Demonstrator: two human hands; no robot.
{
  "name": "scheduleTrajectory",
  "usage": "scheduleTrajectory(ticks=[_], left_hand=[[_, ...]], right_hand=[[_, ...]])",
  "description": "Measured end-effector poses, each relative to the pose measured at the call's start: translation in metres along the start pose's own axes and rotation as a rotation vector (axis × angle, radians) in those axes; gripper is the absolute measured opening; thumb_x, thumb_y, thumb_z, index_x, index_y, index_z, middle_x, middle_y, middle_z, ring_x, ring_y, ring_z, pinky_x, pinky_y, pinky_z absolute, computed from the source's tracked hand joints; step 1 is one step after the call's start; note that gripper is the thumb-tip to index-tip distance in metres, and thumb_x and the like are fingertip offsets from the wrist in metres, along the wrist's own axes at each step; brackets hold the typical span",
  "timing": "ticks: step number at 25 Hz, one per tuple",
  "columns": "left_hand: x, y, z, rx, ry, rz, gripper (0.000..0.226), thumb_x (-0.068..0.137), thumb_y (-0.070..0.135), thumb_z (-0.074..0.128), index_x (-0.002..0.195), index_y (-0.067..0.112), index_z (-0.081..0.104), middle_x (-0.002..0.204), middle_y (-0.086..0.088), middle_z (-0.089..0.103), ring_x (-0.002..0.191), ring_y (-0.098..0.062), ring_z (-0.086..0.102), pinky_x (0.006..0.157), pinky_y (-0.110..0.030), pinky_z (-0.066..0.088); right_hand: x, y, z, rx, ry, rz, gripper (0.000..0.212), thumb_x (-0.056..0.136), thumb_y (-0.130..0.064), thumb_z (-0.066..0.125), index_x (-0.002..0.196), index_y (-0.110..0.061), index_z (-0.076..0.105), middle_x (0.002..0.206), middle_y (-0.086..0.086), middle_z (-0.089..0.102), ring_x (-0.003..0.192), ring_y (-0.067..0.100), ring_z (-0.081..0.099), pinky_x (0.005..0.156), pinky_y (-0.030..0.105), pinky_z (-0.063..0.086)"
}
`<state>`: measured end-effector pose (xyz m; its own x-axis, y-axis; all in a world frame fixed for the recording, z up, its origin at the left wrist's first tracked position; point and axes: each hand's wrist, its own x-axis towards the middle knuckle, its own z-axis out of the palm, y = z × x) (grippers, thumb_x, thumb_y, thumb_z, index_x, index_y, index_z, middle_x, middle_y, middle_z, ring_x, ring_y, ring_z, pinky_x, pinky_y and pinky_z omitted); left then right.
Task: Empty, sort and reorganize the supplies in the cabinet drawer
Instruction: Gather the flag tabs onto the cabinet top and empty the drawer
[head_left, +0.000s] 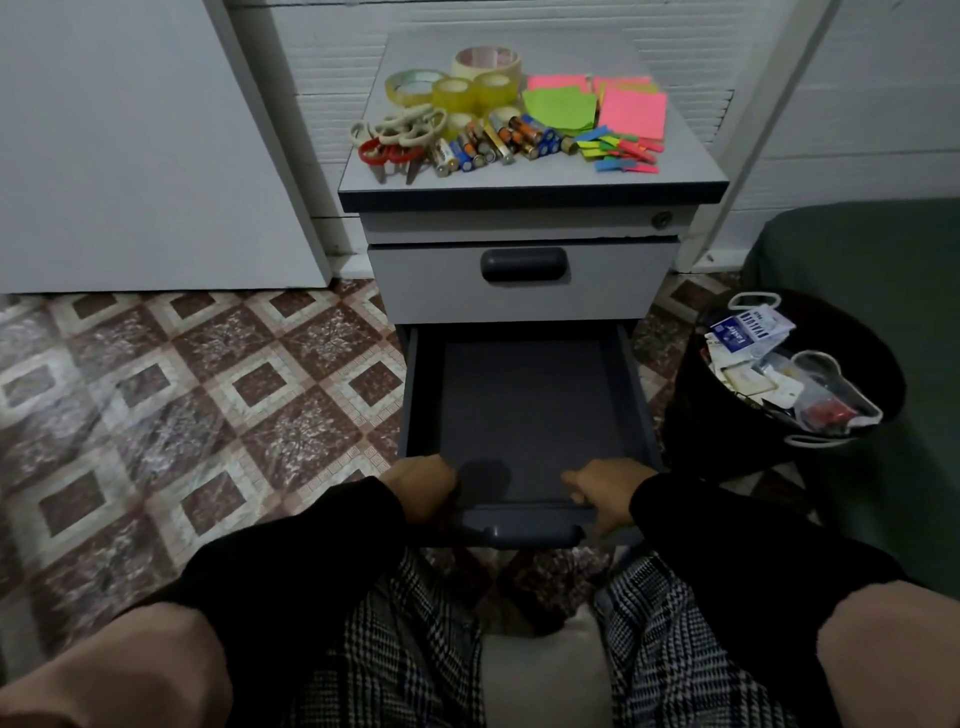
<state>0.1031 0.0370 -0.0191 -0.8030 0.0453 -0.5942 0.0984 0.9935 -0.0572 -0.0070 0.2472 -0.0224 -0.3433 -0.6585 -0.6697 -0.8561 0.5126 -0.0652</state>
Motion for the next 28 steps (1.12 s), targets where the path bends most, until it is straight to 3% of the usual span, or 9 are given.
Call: scheduleTrajectory(ticks=[2, 5, 13, 15, 18, 20, 25, 28], left_hand=[[-0.001, 0.002, -0.001, 0.025, 0.02, -0.006, 0.028, 0.093, 0.024, 0.05, 0.112, 0.01, 0.064, 0.112, -0.012, 0.064, 0.101, -0.03, 0.064, 0.08, -0.038, 0.052], [0.0, 0.004, -0.004, 0.02, 0.014, -0.014, 0.028, 0.093, 0.023, 0.05, 0.113, 0.009, 0.064, 0.114, -0.012, 0.064, 0.102, -0.03, 0.064, 0.081, -0.037, 0.052], [0.006, 0.003, -0.017, 0.056, 0.032, -0.018, 0.031, 0.096, 0.024, 0.046, 0.112, 0.004, 0.063, 0.116, -0.015, 0.062, 0.105, -0.031, 0.063, 0.083, -0.037, 0.05], [0.012, -0.001, -0.021, 0.085, 0.049, -0.04, 0.031, 0.096, 0.025, 0.045, 0.112, 0.006, 0.063, 0.115, -0.013, 0.063, 0.104, -0.031, 0.063, 0.079, -0.036, 0.05], [0.021, -0.014, -0.024, 0.094, 0.118, -0.098, 0.028, 0.095, 0.025, 0.046, 0.111, 0.01, 0.065, 0.114, -0.01, 0.064, 0.102, -0.03, 0.065, 0.073, -0.034, 0.048], [0.027, -0.026, -0.022, 0.051, 0.183, -0.14, 0.027, 0.095, 0.024, 0.047, 0.113, 0.011, 0.062, 0.116, -0.008, 0.062, 0.101, -0.028, 0.064, 0.071, -0.033, 0.046], [0.046, -0.057, -0.016, -0.08, 0.266, -0.336, 0.038, 0.096, 0.041, 0.043, 0.099, 0.009, 0.064, 0.101, -0.008, 0.066, 0.092, -0.028, 0.066, 0.07, -0.036, 0.05], [0.063, -0.071, -0.019, -0.198, 0.306, -0.389, 0.041, 0.098, 0.04, 0.039, 0.099, 0.008, 0.065, 0.102, -0.011, 0.065, 0.09, -0.028, 0.064, 0.067, -0.033, 0.048]], right_hand=[[0.0, 0.004, 0.0, -0.016, 0.021, 0.014, 0.039, 0.078, -0.025, 0.069, 0.067, -0.027, 0.031, 0.094, 0.004, 0.054, 0.092, 0.026, 0.055, 0.069, 0.028, 0.036], [0.003, 0.009, 0.001, -0.025, 0.015, 0.048, 0.043, 0.076, -0.024, 0.069, 0.062, -0.025, 0.029, 0.076, -0.003, 0.043, 0.08, 0.021, 0.045, 0.067, 0.03, 0.035], [0.006, 0.017, -0.005, 0.019, 0.051, 0.069, 0.042, 0.08, -0.022, 0.066, 0.062, -0.026, 0.028, 0.08, -0.001, 0.043, 0.079, 0.021, 0.043, 0.067, 0.029, 0.032], [0.007, 0.022, -0.009, 0.036, 0.093, 0.1, 0.032, 0.082, -0.025, 0.065, 0.068, -0.026, 0.036, 0.085, -0.002, 0.041, 0.084, 0.021, 0.045, 0.069, 0.028, 0.031], [0.008, 0.027, -0.016, 0.057, 0.193, 0.146, 0.016, 0.089, -0.026, 0.059, 0.101, -0.024, 0.049, 0.103, 0.001, 0.043, 0.089, 0.024, 0.05, 0.074, 0.032, 0.038], [0.016, 0.029, -0.017, 0.054, 0.244, 0.22, 0.038, 0.095, -0.022, 0.051, 0.131, -0.019, 0.04, 0.114, 0.008, 0.054, 0.097, 0.028, 0.058, 0.08, 0.036, 0.046], [0.04, 0.045, -0.038, 0.055, 0.345, 0.364, 0.023, 0.1, -0.022, 0.04, 0.118, -0.013, 0.05, 0.111, 0.011, 0.06, 0.1, 0.03, 0.06, 0.079, 0.037, 0.047], [0.052, 0.056, -0.049, 0.081, 0.366, 0.412, 0.026, 0.101, -0.019, 0.037, 0.125, -0.013, 0.044, 0.079, 0.005, 0.05, 0.08, 0.029, 0.052, 0.067, 0.035, 0.04]])
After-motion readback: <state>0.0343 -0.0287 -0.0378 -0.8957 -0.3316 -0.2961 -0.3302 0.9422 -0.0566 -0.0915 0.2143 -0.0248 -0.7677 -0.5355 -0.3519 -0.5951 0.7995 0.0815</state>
